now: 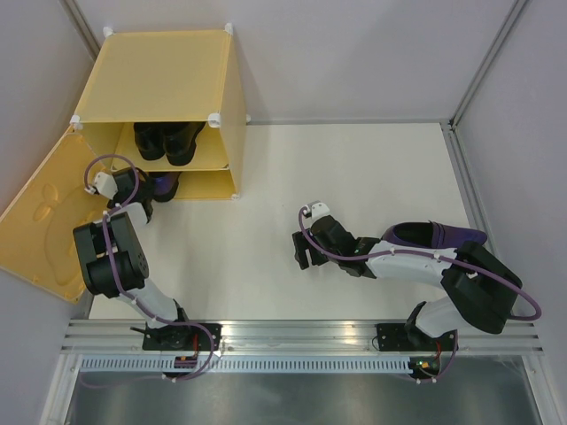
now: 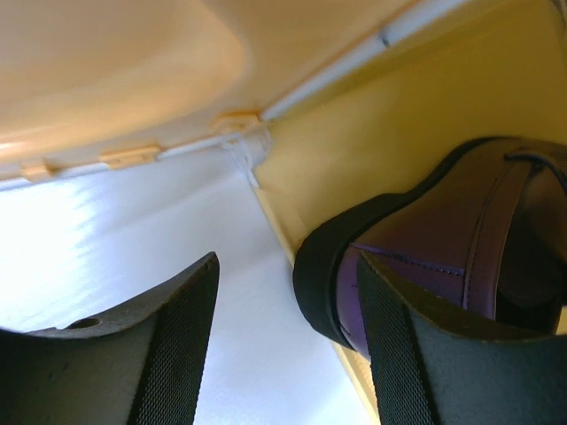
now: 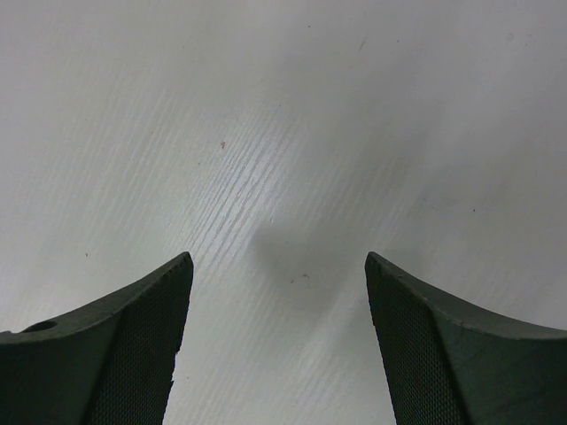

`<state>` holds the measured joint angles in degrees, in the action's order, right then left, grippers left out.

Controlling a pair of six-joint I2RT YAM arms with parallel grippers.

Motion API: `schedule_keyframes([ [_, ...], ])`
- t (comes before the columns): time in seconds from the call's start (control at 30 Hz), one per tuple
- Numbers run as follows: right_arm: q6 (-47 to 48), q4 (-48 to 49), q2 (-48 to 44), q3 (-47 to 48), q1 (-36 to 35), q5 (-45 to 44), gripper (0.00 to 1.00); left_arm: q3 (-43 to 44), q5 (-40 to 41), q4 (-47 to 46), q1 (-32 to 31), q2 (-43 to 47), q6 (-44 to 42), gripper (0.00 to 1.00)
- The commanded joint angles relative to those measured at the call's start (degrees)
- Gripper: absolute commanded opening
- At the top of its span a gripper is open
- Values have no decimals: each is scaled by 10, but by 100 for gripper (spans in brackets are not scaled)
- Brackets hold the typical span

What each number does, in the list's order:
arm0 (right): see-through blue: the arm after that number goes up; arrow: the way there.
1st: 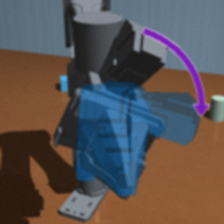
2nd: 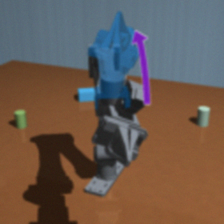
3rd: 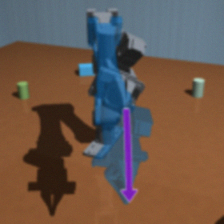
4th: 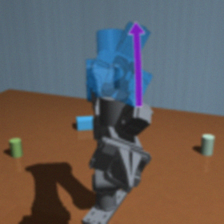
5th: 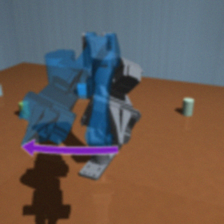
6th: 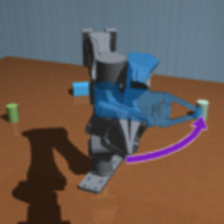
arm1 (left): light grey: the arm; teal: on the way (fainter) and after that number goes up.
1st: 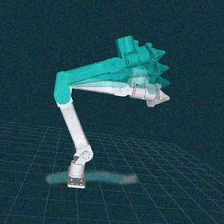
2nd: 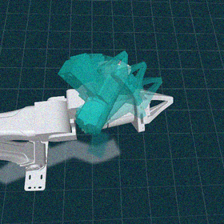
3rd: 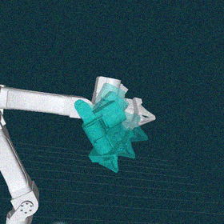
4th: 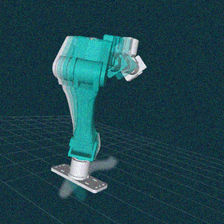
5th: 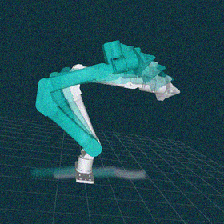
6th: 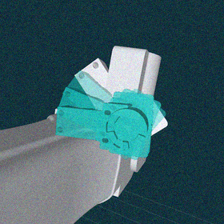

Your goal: Place and organize the shoes in the shoe cabinet

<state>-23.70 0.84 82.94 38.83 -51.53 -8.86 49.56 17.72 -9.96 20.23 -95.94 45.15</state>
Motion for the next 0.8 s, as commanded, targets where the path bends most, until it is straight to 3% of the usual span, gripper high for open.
schedule_keyframes([
  [0.0, 6, 18, -5, 20, 2, 1, 82, 18, -82, -9, 4, 1, 9, 68],
  [0.5, 6, 14, -21, 16, 2, -10, 82, 1, -68, 10, -1, 45, 11, 70],
  [0.77, 9, -59, -92, 42, 2, -54, 83, 4, -68, 97, -1, 123, -28, 77],
])
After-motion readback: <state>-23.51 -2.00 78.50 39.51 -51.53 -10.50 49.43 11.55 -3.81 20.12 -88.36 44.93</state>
